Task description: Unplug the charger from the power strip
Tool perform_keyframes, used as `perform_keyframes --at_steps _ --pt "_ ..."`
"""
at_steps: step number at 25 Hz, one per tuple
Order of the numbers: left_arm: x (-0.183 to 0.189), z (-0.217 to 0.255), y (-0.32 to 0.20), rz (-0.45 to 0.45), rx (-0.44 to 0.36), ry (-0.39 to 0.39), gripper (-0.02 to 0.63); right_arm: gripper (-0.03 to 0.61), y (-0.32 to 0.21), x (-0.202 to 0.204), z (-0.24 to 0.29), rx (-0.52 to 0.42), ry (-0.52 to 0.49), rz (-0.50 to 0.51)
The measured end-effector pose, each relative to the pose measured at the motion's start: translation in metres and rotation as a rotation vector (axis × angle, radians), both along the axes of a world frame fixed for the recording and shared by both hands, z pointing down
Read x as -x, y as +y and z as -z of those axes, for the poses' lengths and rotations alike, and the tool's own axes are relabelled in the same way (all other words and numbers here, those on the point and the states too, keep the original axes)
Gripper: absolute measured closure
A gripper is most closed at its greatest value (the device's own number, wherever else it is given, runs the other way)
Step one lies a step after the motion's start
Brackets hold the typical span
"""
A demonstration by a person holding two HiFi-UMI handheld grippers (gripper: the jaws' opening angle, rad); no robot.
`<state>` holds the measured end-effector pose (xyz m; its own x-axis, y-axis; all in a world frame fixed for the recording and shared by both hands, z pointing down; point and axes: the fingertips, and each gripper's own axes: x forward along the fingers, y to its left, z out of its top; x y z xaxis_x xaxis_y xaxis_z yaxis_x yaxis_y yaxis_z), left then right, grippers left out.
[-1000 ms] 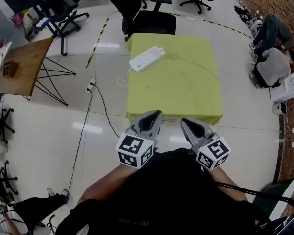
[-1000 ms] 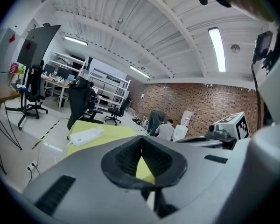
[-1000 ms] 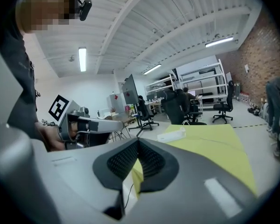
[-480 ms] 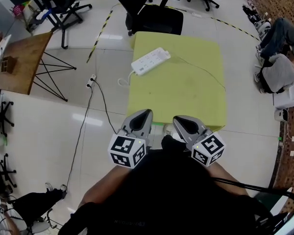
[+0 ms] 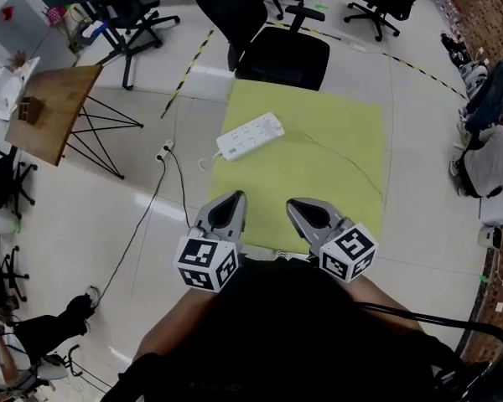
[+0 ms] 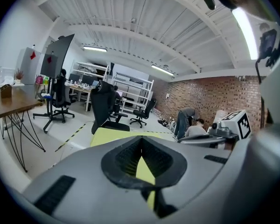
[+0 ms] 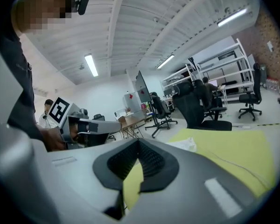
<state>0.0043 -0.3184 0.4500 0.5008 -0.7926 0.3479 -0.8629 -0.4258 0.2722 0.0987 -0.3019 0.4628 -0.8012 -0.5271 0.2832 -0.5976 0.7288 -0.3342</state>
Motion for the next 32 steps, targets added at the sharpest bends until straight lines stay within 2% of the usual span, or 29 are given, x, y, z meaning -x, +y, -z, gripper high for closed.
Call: perform_keyframes --at_steps 5,10,16,21,26,32 --pt "-0.023 -0.007 -0.010 -0.021 0.017 -0.058 0.607 0.575 -0.023 -0.022 -0.014 0.030 -0.015 0.006" --pt "-0.013 -0.024 -0.023 -0.014 0.088 -0.049 0.607 0.575 -0.039 -0.020 -0.026 0.067 -0.024 -0.003" --pt "0.007 -0.039 -0.054 -0.061 0.104 -0.062 0.607 0.575 -0.073 0.002 -0.030 0.072 -0.003 -0.039" --pt "0.026 -0.057 -0.079 -0.104 0.139 -0.052 0.607 0.575 -0.115 0.003 -0.050 0.064 0.093 -0.120" --pt "0.035 -0.096 -0.087 -0.204 0.272 -0.060 0.606 0.565 -0.154 0.000 -0.090 0.063 0.253 -0.168" --pt "0.046 -0.106 -0.094 -0.249 0.278 -0.042 0.607 0.505 -0.193 -0.003 -0.147 0.114 0.409 -0.196"
